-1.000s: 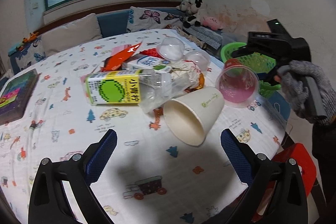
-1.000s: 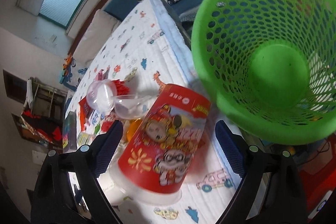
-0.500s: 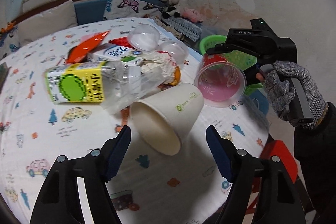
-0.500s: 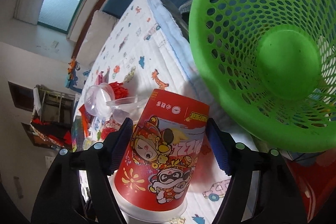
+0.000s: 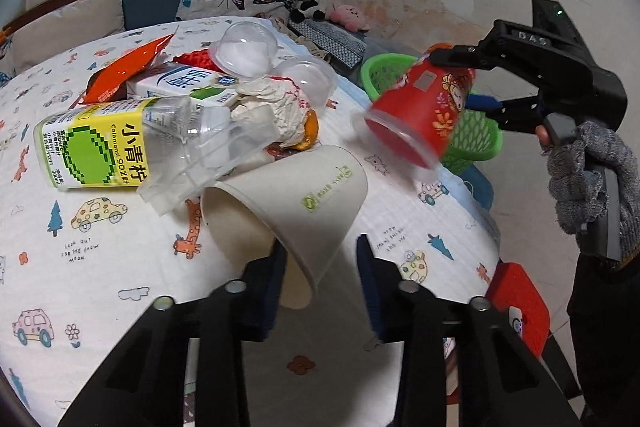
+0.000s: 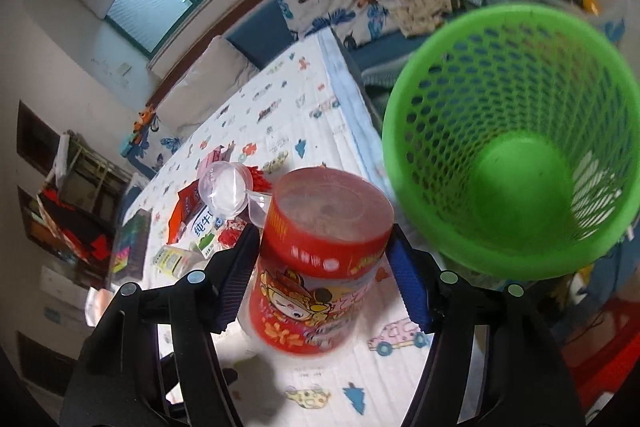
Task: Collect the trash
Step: 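Release red cup over green wastebasket with right gripper while left grasps white paper cup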
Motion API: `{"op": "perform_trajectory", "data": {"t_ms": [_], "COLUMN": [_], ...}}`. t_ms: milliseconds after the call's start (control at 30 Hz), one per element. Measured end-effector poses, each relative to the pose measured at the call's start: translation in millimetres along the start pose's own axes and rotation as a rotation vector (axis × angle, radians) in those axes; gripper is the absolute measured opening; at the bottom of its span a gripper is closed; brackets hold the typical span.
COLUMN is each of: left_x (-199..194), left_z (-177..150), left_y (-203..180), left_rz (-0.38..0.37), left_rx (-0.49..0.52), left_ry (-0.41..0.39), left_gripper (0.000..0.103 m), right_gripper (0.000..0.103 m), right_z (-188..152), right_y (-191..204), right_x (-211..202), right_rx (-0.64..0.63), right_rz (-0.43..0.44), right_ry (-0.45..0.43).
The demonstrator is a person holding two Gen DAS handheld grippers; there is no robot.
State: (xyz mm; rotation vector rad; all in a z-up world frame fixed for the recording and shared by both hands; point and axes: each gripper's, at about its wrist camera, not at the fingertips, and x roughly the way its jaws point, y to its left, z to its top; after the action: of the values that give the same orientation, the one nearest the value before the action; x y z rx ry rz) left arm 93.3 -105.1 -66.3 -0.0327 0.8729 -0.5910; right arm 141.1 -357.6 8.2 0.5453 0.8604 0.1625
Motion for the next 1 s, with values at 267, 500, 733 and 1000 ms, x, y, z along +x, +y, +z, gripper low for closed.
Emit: {"op": "perform_trajectory", "data": {"t_ms": [267,500,733,1000], "left_x": [-10,-22,-36,-42], "left_z": [-1,-1,3,32], "left_y": [-8,-25,-45,-57], "left_rz": [-0.039,-0.096,-0.163,-0.196], "left_rx": [0.007,0.039,0.074,0.090], "left_ry": [-0.012,-0.010,-0.016,-0.034], "left_gripper": [0.005,0.004,0.004,0.004], "right_gripper": [0.063,0.062,0.062,0.062], "right_z": [3,13,34,50], "right_y": [2,1,-15,-52], "right_x": [-13,-23,-38,-22], "right_rx": [-0.042,-0.064,-0.062,-0.114], "right_rz": [-0.034,-0.065,-0.134,-0.353], "right_ry": [-0.046,-0.078,-0.153,-0.195]}}
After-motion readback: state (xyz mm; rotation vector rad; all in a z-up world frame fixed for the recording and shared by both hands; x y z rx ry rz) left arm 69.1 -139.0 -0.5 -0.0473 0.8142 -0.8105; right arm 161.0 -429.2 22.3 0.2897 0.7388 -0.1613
